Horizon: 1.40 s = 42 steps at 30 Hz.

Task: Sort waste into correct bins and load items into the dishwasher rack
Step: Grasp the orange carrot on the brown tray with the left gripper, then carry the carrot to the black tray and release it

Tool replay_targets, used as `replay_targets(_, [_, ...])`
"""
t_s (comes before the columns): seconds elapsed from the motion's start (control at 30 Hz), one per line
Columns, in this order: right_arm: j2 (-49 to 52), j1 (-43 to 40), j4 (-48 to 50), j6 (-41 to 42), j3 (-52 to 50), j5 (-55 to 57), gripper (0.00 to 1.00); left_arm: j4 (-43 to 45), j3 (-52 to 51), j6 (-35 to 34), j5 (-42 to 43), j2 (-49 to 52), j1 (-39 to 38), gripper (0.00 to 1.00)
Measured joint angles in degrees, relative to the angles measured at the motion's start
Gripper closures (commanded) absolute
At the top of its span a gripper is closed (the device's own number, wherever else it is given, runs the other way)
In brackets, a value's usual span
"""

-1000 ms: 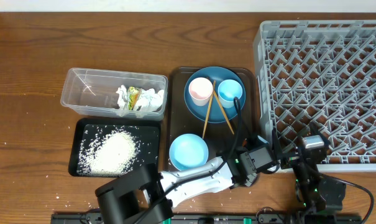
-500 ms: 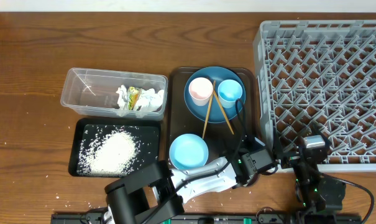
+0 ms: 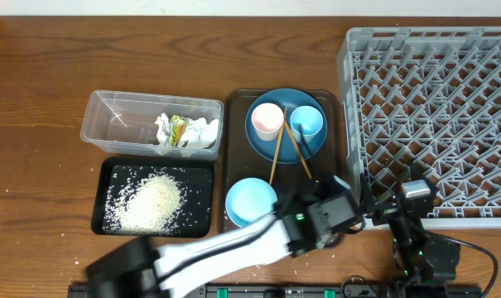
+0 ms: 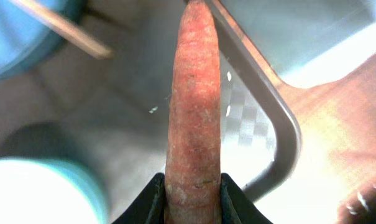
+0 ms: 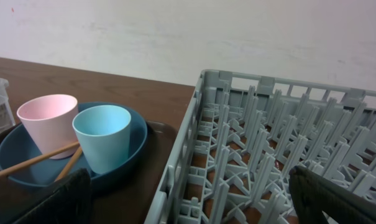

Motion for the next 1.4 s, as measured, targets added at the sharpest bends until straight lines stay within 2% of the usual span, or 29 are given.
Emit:
replay_targets(0.13, [0.0,0.0,0.0,0.0,0.0,0.0,0.01,-6.7,0.0,0.0,-0.3,-9.0,1.6,0.77])
replay_targets(0.27, [0.0,0.0,0.1,0.0,0.0,0.0,0.01,-15.0,0.0,-0.3,-0.5,-14.7,6.6,0.77])
replay_targets(0.47, [0.0,0.0,0.0,0.0,0.0,-0.1,0.01,-27.9,0.0,-1.6,-1.0,-19.1,18.2,0.77])
replay_targets(0.57, [0.0,0.0,0.0,0.0,0.0,-0.1,0.01,-31.0,-0.2,-1.7,-2.1,-19.2,23.7,0.77])
replay_targets(0.77, [0.0,0.0,0.0,0.0,0.0,-0.2,0.01,-30.0,-5.1,-1.8,-3.1,-19.2,33.3,0.77])
replay_targets(0.93, [0.0,0.0,0.0,0.0,0.0,-0.2,0.01,-25.4,-10.9,-1.8,-3.4,-19.2,39.5,0.77])
replay_targets(1.2, [0.0,0.0,0.0,0.0,0.0,-0.2,0.01,-15.6,-20.3,-2.0,-3.5,-19.1,42.4,0.77])
replay_targets(1.4, [0.0,0.0,0.0,0.0,0.0,-0.2,0.01,-12.1,-23.5,-1.9,-3.5,-19.0,42.4,0.77])
